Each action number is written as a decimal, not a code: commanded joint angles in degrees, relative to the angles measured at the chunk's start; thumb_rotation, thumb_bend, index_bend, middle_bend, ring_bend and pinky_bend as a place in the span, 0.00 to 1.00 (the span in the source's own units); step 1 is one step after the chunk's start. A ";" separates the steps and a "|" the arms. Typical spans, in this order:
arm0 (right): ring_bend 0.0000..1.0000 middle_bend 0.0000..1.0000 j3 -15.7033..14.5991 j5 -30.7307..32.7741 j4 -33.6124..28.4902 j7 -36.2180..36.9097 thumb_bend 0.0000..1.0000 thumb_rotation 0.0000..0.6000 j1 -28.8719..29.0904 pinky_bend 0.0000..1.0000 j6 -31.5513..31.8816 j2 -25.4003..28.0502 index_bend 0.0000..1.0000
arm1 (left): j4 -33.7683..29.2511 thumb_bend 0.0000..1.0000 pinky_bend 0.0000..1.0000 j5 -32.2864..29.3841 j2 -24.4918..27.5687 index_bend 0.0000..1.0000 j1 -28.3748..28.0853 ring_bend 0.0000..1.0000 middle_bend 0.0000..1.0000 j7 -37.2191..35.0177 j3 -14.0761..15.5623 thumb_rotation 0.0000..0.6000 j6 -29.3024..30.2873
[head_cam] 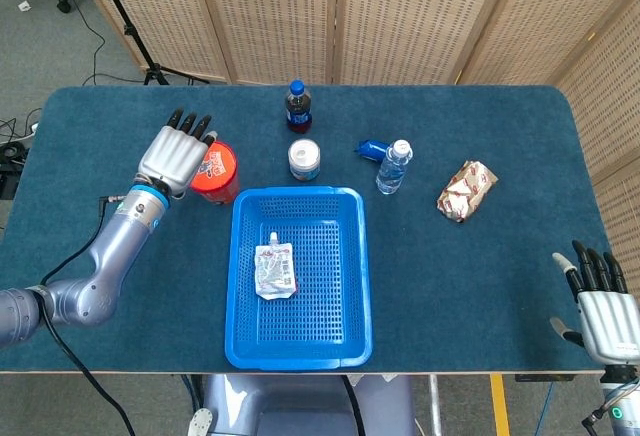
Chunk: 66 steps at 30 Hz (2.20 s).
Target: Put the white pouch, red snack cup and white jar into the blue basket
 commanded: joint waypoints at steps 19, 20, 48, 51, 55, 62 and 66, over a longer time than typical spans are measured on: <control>0.00 0.00 -0.04 -0.21 0.15 0.29 0.16 1.00 0.02 0.00 0.10 -0.30 0.14 | 9.96 0.00 0.00 0.37 -5.06 0.00 0.10 0.00 0.00 -3.43 3.82 1.00 -4.08; 0.00 0.00 -0.04 -0.21 0.13 0.27 0.16 1.00 0.03 0.00 0.09 -0.30 0.14 | 10.40 0.00 0.00 0.22 -5.23 0.00 0.00 0.00 0.00 -3.46 3.96 1.00 -4.38; 0.00 0.00 0.03 -0.53 0.33 0.72 0.16 1.00 0.15 0.00 0.28 -0.56 0.14 | 23.27 0.00 0.00 -1.44 -13.15 0.00 -3.10 0.00 0.00 -5.53 6.59 1.00 -11.53; 0.00 0.00 0.04 -0.60 0.43 0.87 0.16 1.00 0.16 0.00 0.35 -0.62 0.14 | 25.18 0.00 0.00 -1.36 -14.31 0.00 -3.33 0.00 0.00 -6.25 6.49 1.00 -12.06; 0.00 0.00 0.09 -0.62 0.55 1.12 0.16 1.00 0.17 0.00 0.40 -0.66 0.14 | 26.88 0.00 0.00 -1.46 -15.39 0.00 -3.73 0.00 0.00 -6.90 6.60 1.00 -13.08; 0.00 0.00 0.10 -0.65 0.68 1.48 0.16 1.00 0.22 0.00 0.34 -0.68 0.14 | 28.50 0.00 0.00 -2.59 -16.77 0.00 -4.69 0.00 0.00 -7.28 7.53 1.00 -14.98; 0.00 0.00 0.07 -0.65 0.74 1.68 0.16 1.00 0.23 0.00 0.27 -0.68 0.14 | 28.93 0.00 0.00 -3.08 -17.45 0.00 -5.31 0.00 0.00 -7.34 8.53 1.00 -15.68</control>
